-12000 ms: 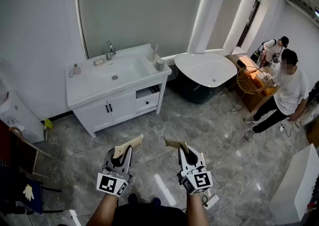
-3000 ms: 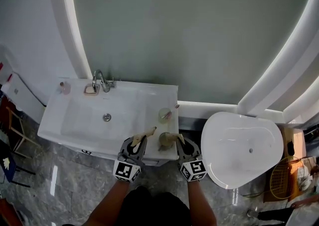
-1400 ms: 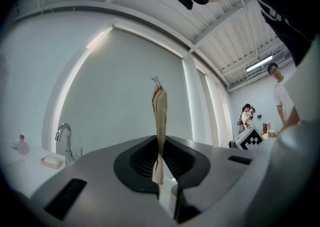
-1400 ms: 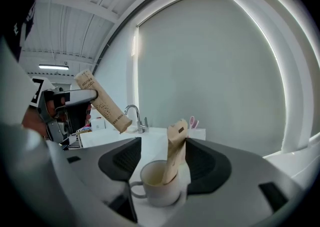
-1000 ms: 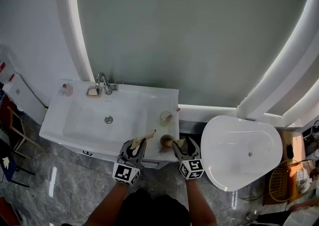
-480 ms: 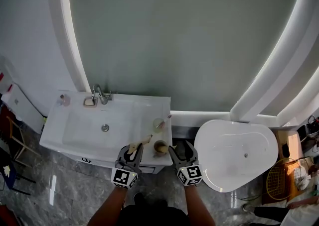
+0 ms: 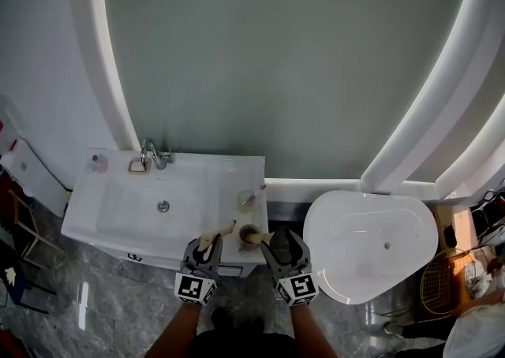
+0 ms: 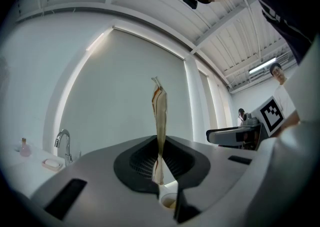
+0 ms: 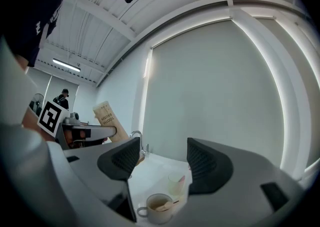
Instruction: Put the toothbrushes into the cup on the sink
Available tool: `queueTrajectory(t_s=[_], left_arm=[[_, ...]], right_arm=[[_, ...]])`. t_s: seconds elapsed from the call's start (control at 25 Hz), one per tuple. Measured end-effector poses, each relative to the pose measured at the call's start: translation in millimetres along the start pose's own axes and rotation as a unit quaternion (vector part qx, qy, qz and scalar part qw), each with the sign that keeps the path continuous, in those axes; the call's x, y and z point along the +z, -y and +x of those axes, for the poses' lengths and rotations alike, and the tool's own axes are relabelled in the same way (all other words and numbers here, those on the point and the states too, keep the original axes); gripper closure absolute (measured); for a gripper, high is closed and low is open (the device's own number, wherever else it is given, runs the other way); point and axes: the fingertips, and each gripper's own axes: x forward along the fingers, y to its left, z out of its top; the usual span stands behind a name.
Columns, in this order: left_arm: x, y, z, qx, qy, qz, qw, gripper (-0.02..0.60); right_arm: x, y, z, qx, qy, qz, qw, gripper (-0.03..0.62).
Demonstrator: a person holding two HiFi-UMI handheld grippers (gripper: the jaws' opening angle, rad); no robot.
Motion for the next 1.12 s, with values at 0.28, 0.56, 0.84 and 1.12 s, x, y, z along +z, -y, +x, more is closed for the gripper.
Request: queueTrajectory(t_s=[0.28,0.56,0.84,1.12], left_arm=[[0.1,-1.4,2.1,0.007,-0.001,-0.003,1.0,0.535],[-0.8,-3.0,1.0,0.01,-0.002,-0.001,1.0,0.535],[-1.8,1.4,1.5,0.008,-0.002,0.0,1.0,0.535],[-5.4,6.9,7.9,0.0,-0.001,0.0,1.0,0.535]], right_arm=[[0.0,5.1,-0.4,-0.007,0.005,0.008,1.0,0.308],[6.5,6.7,-4.4,-0.017,0.016,-0.007,1.0,0.537],[6.4,5.8,-10.1,-0.01,0.018,-0.005,1.0,0.566],[1.9,7.0,-13.0,-0.006,0.019,-0.003,1.0,0.566]])
